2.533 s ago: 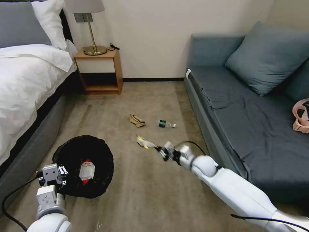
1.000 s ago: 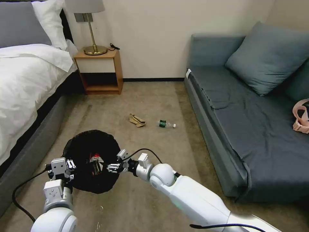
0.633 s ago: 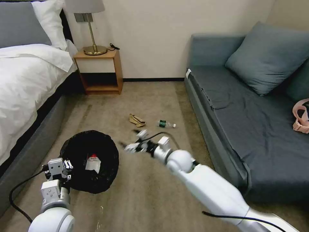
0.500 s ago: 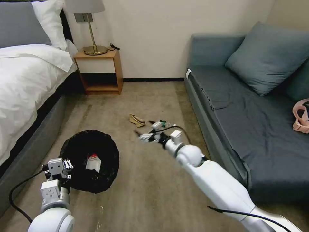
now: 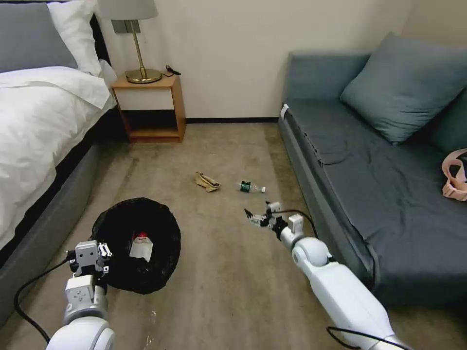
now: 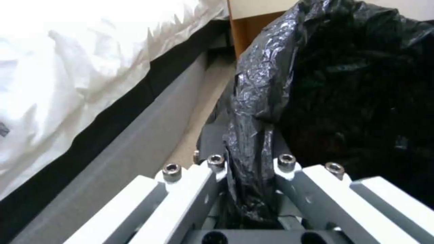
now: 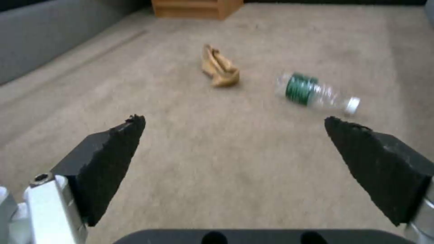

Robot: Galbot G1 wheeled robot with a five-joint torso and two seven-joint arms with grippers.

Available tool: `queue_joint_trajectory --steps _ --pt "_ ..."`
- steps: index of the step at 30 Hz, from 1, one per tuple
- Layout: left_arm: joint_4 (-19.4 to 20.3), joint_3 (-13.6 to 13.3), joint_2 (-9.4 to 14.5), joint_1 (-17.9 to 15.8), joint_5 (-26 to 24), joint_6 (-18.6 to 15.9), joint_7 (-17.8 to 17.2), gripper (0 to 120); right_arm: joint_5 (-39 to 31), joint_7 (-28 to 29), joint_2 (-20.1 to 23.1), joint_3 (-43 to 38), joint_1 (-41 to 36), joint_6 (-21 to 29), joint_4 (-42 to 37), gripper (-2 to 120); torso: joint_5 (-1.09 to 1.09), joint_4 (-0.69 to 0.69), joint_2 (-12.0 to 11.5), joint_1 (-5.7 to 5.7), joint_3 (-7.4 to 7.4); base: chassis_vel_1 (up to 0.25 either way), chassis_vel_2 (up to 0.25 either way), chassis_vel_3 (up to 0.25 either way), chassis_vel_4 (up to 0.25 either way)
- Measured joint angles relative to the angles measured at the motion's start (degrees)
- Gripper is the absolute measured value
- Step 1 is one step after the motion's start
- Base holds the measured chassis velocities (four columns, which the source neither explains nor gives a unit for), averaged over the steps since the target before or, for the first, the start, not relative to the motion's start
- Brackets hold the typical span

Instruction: Pick up the trash bin, then pick up the garbage on the floor and place it into the trash bin.

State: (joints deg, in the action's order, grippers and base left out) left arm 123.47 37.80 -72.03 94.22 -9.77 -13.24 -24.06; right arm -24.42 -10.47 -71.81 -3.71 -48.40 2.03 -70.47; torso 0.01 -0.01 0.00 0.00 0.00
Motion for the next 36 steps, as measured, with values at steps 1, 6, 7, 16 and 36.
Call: queue_joint_trajectory --steps 1,6,7,16,36 --pt "-0.20 0.00 -0.06 -0.03 0.00 0.00 -0.06 4 0.18 -0.19 -0.38 -0.01 -0.26 -0.74 0.70 100 0.00 0.00 0.00 0.00 0.00 0.000 0.000 0.000 0.000" --pt "-0.45 -0.01 -0.06 -0.05 0.00 -0.04 -0.12 4 -0.01 -0.67 -1.03 0.24 0.31 -3.00 2.54 100 0.00 0.00 0.00 0.00 0.00 0.000 0.000 0.000 0.000" --pt "-0.51 -0.01 -0.02 -0.09 -0.02 -0.06 -0.12 4 -0.63 -0.86 -1.04 0.41 0.99 -3.39 2.97 100 0.00 0.00 0.00 0.00 0.00 0.000 0.000 0.000 0.000" --pt "-0.78 0.08 0.01 -0.15 -0.15 -0.12 -0.14 4 -3.78 -1.64 -0.96 1.43 4.86 -3.66 4.82 100 -0.01 0.01 0.00 0.00 0.00 0.000 0.000 0.000 0.000" --pt "-1.30 -0.16 -0.13 -0.07 -0.10 0.10 -0.04 4 -4.47 -3.12 -1.37 1.18 5.03 -3.92 6.18 100 -0.01 0.00 0.00 0.00 0.00 -0.044 0.035 0.047 -0.031"
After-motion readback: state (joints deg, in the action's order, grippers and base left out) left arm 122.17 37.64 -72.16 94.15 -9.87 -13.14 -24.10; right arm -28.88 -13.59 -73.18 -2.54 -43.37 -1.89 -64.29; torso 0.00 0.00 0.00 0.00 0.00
